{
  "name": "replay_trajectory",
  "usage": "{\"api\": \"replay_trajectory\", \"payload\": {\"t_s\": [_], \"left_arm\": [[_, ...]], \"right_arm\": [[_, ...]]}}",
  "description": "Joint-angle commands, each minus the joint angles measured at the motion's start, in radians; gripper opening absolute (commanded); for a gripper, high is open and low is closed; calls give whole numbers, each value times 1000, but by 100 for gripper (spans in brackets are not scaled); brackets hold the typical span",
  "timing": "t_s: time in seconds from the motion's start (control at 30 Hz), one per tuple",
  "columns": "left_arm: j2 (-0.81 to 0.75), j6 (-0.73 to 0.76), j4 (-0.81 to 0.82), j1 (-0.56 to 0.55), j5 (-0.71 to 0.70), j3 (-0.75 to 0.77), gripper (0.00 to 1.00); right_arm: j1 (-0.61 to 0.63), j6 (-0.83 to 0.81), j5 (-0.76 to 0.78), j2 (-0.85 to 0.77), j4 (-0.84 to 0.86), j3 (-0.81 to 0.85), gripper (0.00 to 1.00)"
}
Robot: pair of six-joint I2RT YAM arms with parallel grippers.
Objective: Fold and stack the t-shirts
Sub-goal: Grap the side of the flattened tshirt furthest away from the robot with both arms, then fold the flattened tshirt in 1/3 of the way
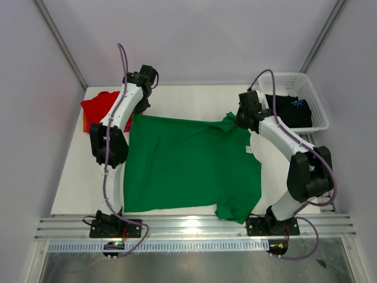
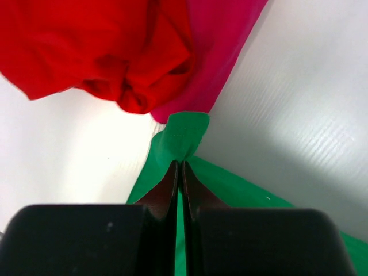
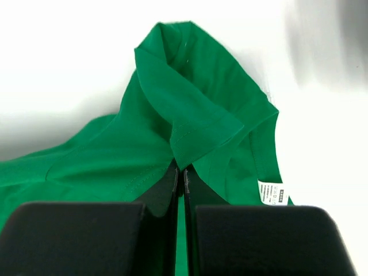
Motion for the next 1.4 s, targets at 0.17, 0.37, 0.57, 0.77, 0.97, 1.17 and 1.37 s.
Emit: {"api": "replay_trajectory", "payload": {"t_s": [0.17,0.37,0.57,0.77,0.97,1.17,1.37], "left_arm": [[-163,-38,-70,-4,7,-102,0],[-209,-65,-107,-34,-11,-177,0],[-255,-143,-119,-60,-5,-317,0],[-312,-191,-148,-83,-34,-401,0],[-359,-219,-190,-93,-36,-468,0],[-422,-275,-171,-117,-18,-600,0],[-450,-331,-89,-129,12,-778,0]], "right_arm": [[-4,6,8,-140,-28,-66,3],[-1,18,-15,-212,-75,-132,3],[11,38,-19,-303,-103,-207,3],[29,47,-45,-364,-143,-275,3],[35,67,-63,-433,-166,-367,3],[45,71,-72,-479,-181,-416,3],[54,90,-83,-502,-166,-473,3]]}}
